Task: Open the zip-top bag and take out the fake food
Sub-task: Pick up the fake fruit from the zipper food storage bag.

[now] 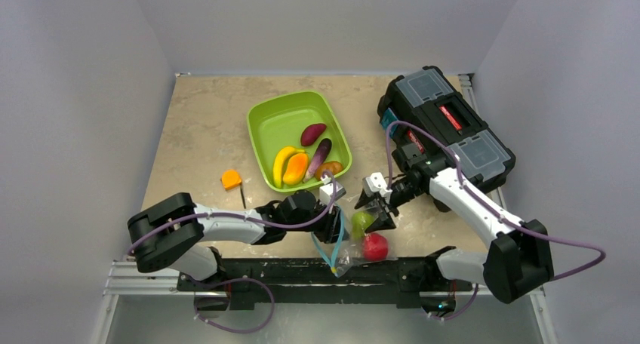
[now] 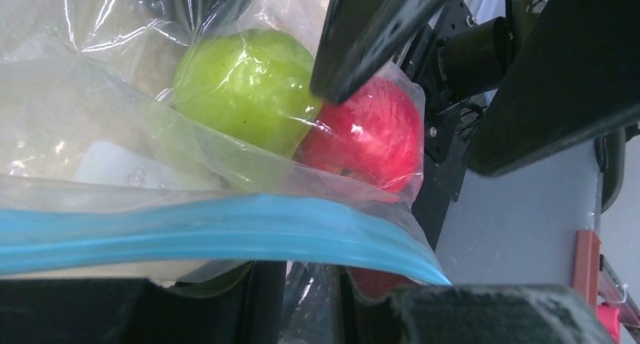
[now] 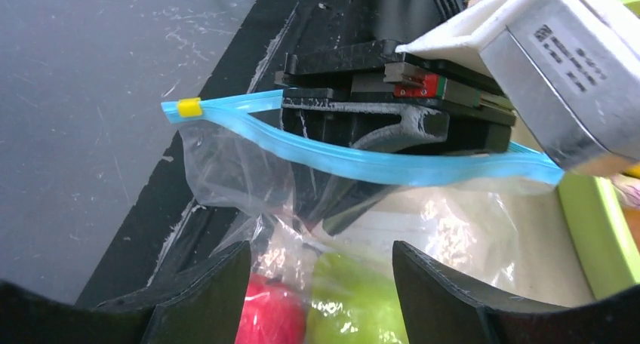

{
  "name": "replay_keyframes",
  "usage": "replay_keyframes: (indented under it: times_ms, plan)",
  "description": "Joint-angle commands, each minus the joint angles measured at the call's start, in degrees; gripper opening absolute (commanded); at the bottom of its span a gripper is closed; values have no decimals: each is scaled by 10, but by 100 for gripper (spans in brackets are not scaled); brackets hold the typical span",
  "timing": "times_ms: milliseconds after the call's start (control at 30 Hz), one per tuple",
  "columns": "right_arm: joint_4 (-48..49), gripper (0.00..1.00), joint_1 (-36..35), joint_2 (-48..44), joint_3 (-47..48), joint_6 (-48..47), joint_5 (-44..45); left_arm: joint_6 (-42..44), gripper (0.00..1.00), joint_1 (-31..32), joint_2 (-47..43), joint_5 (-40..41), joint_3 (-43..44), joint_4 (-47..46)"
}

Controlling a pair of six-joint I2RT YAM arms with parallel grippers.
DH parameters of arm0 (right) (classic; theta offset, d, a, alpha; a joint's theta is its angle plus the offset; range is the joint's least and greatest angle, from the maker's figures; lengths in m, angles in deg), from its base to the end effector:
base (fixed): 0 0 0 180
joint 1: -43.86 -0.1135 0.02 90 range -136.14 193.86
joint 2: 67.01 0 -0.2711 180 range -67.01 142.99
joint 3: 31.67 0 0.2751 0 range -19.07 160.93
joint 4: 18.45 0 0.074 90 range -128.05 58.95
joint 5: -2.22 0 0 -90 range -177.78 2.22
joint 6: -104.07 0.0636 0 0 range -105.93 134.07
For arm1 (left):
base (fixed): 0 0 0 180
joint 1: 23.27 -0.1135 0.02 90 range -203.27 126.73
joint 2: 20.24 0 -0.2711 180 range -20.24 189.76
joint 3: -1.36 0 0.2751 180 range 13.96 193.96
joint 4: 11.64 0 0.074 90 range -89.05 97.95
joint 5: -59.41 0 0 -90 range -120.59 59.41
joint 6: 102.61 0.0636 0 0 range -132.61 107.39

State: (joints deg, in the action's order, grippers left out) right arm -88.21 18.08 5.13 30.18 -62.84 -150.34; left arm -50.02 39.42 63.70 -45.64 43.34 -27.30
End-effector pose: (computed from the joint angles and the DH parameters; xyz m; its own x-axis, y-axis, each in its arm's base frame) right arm 0.1784 0.1488 0.2206 0.1288 -0.4362 -0.8906 -0.9405 -0.3384 0.0297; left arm 0.1309 -0.2896 0.1391 -0.7476 0.1692 -0.6422 0.6429 0.4268 -0.6360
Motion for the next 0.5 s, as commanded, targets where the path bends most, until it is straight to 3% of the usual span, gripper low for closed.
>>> replay_keyframes:
  times_ms: [0, 233, 467]
  plan:
    - [43, 68, -32, 16, 6, 42, -15, -21, 25, 1, 7, -16, 6, -54]
    - [62, 63, -50, 46, 19, 60, -19, -30, 25, 1, -1, -8, 5, -65]
    - [58, 42, -59, 63, 31, 62, -23, -37, 25, 2, -11, 4, 12, -79]
